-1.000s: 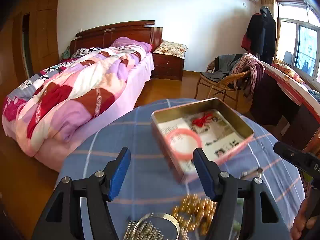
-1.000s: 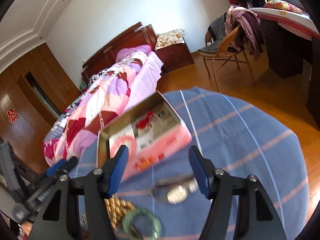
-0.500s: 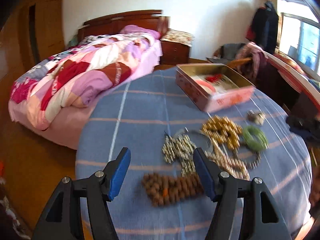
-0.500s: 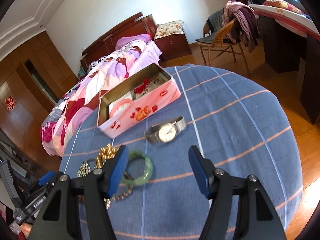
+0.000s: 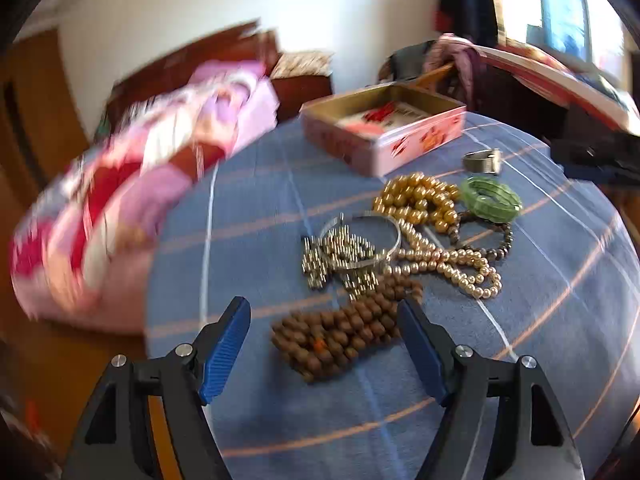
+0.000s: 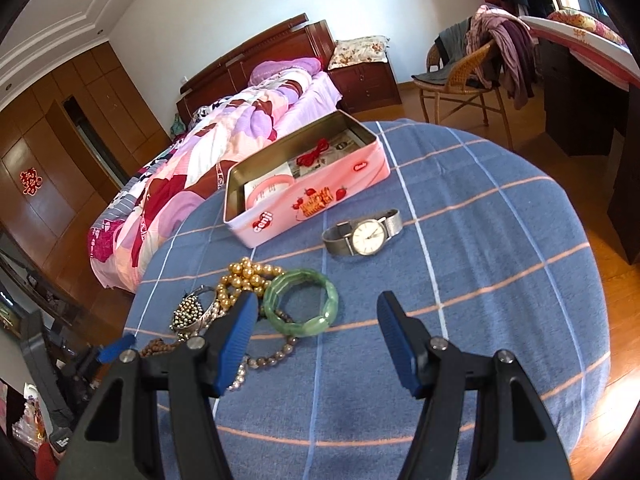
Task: Organize jewelry
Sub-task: 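Grasp the brown wooden bead bracelet with the left gripper, then grasp the silver watch with right gripper while left lifts wooden beads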
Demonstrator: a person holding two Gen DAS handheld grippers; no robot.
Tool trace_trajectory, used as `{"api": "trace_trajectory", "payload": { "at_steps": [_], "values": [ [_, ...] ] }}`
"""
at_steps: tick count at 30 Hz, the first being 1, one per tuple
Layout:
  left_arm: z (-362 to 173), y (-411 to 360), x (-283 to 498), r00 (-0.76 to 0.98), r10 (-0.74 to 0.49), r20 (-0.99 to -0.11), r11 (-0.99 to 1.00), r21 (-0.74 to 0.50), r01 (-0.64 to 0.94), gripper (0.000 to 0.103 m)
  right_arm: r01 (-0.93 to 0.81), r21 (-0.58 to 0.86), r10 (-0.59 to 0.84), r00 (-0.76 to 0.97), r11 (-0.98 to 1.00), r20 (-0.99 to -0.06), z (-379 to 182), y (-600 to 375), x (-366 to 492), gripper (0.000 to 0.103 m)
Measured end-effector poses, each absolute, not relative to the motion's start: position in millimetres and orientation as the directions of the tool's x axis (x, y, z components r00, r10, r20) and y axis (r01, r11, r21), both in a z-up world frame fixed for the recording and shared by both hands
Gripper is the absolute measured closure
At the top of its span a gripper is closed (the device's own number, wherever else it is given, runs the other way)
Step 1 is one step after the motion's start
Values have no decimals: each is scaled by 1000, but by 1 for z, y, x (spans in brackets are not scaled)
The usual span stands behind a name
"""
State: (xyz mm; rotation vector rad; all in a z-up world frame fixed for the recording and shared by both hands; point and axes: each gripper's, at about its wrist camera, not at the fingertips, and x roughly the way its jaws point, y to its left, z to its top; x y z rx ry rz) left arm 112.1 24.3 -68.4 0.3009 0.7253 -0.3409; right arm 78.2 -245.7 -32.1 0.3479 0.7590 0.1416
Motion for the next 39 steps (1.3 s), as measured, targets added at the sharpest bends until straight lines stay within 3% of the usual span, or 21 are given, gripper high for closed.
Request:
{"api": "trace_trajectory", "payload": {
  "at_steps": [5,9,11,13,14,15,20,26,34,39],
  "values": [
    [-72,23,116,668,-228,-709,815,236,529,27,9,379,257,722,925,-642,-31,-247,80,36],
    [-91,22,129,624,-241,-743,798,214,563,28,16,388,262,711,922,-652,-34,-246,80,36],
    [-91,25,131,576,-297,-762,808,121,577,43,20,382,255,711,924,-655,-34,-246,79,36],
    [-91,27,127,539,-332,-774,812,57,581,65,31,377,243,714,926,-657,-35,-248,78,36],
    [-90,25,123,535,-341,-773,813,44,581,67,36,379,242,714,925,-657,-35,-249,78,36],
    [-91,23,118,533,-350,-770,811,35,583,82,40,385,243,713,922,-657,-36,-250,79,36],
    [-88,17,93,507,-408,-760,808,-42,587,83,45,395,250,706,918,-662,-41,-251,81,36],
    [-79,19,79,514,-419,-748,804,-42,593,83,56,402,248,707,914,-662,-43,-256,81,36],
    [-37,34,97,604,-485,-632,846,-166,506,83,95,394,220,699,914,-680,-47,-268,114,36],
    [-29,31,120,629,-460,-627,875,-201,440,83,110,303,157,663,946,-732,-54,-256,153,36]
  ]
}}
